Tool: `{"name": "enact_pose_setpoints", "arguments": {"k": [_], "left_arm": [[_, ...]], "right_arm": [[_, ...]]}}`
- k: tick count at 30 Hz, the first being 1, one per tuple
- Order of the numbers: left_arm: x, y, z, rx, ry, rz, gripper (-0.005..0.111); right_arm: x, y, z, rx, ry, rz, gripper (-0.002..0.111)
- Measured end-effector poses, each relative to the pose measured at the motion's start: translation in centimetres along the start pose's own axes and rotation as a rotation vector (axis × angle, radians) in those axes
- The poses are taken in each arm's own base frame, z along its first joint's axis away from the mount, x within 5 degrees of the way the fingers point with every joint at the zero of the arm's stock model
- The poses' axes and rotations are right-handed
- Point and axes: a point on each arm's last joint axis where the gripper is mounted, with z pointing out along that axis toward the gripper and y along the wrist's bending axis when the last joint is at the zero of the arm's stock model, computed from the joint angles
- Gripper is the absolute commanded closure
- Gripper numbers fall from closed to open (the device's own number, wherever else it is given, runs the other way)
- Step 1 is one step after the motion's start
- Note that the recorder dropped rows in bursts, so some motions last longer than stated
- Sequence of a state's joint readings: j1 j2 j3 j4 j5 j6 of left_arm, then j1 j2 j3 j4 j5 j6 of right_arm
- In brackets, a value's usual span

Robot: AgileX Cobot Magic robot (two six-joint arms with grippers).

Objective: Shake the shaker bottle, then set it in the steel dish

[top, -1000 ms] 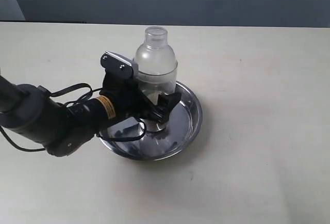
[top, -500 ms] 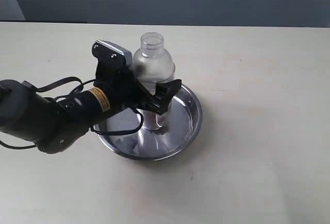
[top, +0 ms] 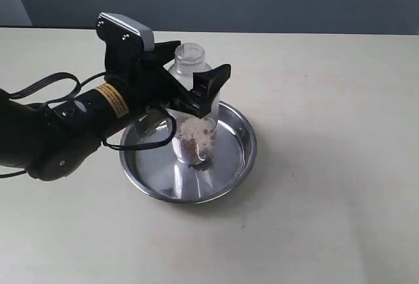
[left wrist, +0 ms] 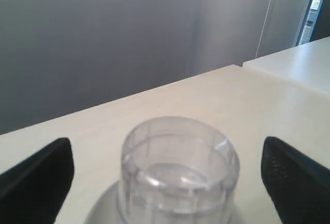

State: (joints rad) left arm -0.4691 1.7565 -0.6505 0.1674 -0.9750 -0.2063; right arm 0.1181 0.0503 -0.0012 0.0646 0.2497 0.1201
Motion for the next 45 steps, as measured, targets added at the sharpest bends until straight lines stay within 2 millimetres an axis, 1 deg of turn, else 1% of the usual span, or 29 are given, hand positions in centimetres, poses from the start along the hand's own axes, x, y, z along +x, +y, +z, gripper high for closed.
{"name": "enact_pose_setpoints", "arguments": {"k": [2,3,4,5,6,7,9,13,20,26,30,34,39,41,45], "left_arm": [[-0.8,0.0,-0.3,-0.011,-0.005,0.013,0.016],[-1.6,-0.1,-0.5,-0.017,-0.017,0.032,0.016],[-2.0,0.0,-0.7,-0.028,-0.023,0.042,0.017],[-3.0,0.0,-1.1,-0.054,-0.036,0.064,0.021],[-3.7,0.1,-1.4,-0.075,-0.045,0.078,0.034],[-4.9,0.3,-2.1,-0.12,-0.051,0.103,0.044],[-6.1,0.4,-2.8,-0.156,-0.056,0.119,0.064],[-8.5,0.5,-4.8,-0.223,-0.051,0.131,0.107],[-11.0,1.1,-7.8,-0.369,-0.033,0.113,0.106],[-11.7,2.1,-10.0,-0.53,-0.046,-0.197,0.106],[-12.2,2.4,-10.6,-0.581,-0.09,-0.257,0.106],[-12.6,2.4,-11.0,-0.591,-0.096,-0.222,0.106],[-13.4,2.2,-11.9,-0.593,-0.08,-0.04,0.106],[-14.0,2.1,-12.4,-0.595,-0.085,0.022,0.106],[-14.6,2.0,-14.2,-0.616,-0.148,0.058,0.106]], "right_arm": [[0.0,0.0,0.0,0.0,0.0,0.0,0.109],[0.0,0.0,0.0,0.0,0.0,0.0,0.109],[0.0,0.0,0.0,0.0,0.0,0.0,0.109],[0.0,0.0,0.0,0.0,0.0,0.0,0.109],[0.0,0.0,0.0,0.0,0.0,0.0,0.109],[0.0,0.0,0.0,0.0,0.0,0.0,0.109],[0.0,0.0,0.0,0.0,0.0,0.0,0.109],[0.0,0.0,0.0,0.0,0.0,0.0,0.109],[0.0,0.0,0.0,0.0,0.0,0.0,0.109],[0.0,0.0,0.0,0.0,0.0,0.0,0.109],[0.0,0.0,0.0,0.0,0.0,0.0,0.109],[0.0,0.0,0.0,0.0,0.0,0.0,0.109],[0.0,0.0,0.0,0.0,0.0,0.0,0.109],[0.0,0.0,0.0,0.0,0.0,0.0,0.109],[0.0,0.0,0.0,0.0,0.0,0.0,0.109]]}}
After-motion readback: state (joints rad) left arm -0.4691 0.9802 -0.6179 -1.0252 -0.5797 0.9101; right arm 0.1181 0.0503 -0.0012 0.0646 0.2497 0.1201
